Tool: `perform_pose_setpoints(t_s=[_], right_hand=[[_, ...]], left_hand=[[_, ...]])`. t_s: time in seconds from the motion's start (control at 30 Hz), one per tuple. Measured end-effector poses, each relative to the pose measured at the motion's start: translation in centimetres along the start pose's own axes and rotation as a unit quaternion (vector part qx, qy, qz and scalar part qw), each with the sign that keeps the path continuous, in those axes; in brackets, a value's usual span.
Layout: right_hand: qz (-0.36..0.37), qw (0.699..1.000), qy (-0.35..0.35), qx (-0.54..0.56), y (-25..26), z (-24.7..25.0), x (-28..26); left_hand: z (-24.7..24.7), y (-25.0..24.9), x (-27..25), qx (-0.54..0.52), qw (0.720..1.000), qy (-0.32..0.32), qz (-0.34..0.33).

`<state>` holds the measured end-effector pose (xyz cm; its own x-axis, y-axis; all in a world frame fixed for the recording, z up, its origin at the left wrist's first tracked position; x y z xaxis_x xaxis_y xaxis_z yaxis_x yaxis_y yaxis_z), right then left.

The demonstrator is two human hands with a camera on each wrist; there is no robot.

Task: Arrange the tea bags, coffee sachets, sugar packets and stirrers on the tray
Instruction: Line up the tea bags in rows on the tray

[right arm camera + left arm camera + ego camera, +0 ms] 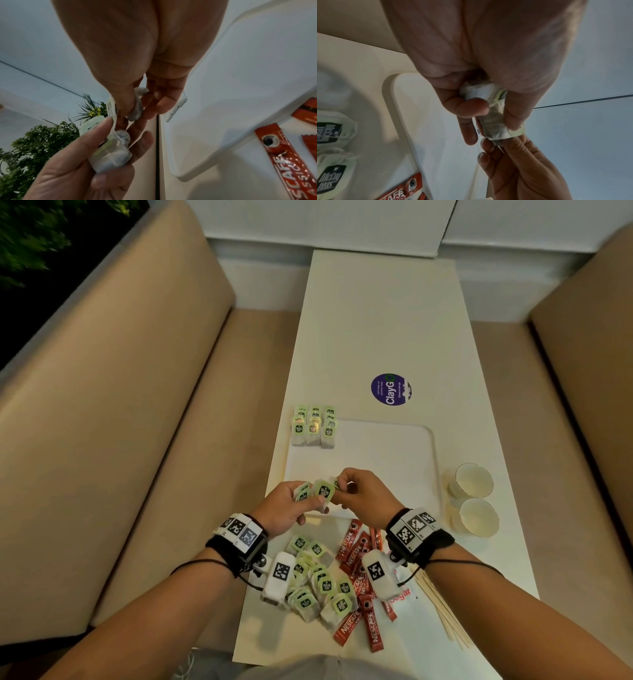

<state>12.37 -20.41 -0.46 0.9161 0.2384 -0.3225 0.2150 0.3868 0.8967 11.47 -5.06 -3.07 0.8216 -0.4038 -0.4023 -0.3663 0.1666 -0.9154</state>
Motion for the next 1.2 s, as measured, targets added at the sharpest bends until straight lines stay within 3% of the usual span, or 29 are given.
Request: perform_pose_setpoints(t_s=[0.2,0.43,0.57,0.73,0.83,0.97,1.2], right_hand=[[0.013,1.000,0.013,0.025,0.5,0.3,0.0],[0.006,0.998,-0.056,0.036,-0.4,1.3,0.5],[0.010,0.998,-0.053,-0.009,-0.7,0.9,1.2],[0.016,0.998,-0.060,0.032,-1.0,0.1,2.2],[-0.004,0.996,-0.070,0.053,-1.5,-0.2,2.9],[-0.030,0.999,-0.022,0.002,-2.6,-1.4,3.9],[-0.061,0.996,-0.059,-0.003,-4.4,-1.6,6.8]], left_hand=[[0.5,0.5,0.2,0.005,1.000,-0.011,0.000],[1.2,1.2,0.6,-0.008,0.999,-0.036,0.016],[2.0,0.5,1.5,-0.005,0.998,-0.060,0.008],[3.0,0.0,3.1,0.041,0.997,-0.072,-0.005],[4.1,-0.1,3.9,0.025,0.995,-0.098,-0.004],[5.4,0.0,4.5,0.004,0.994,-0.113,-0.002],[7.5,1.1,5.7,-0.030,0.986,-0.160,0.020]])
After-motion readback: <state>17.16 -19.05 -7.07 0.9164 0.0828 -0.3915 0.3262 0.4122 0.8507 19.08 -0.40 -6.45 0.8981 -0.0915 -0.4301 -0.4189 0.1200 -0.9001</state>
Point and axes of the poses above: each hand's wrist, its own x-axis towards the middle knuckle, its own z-axis out of the back of the hand, y = z × x, the point moved 8 cm from there along x, towards the middle knuckle, and after that the axes turned 1 degree about x, right-handed, at the moved point
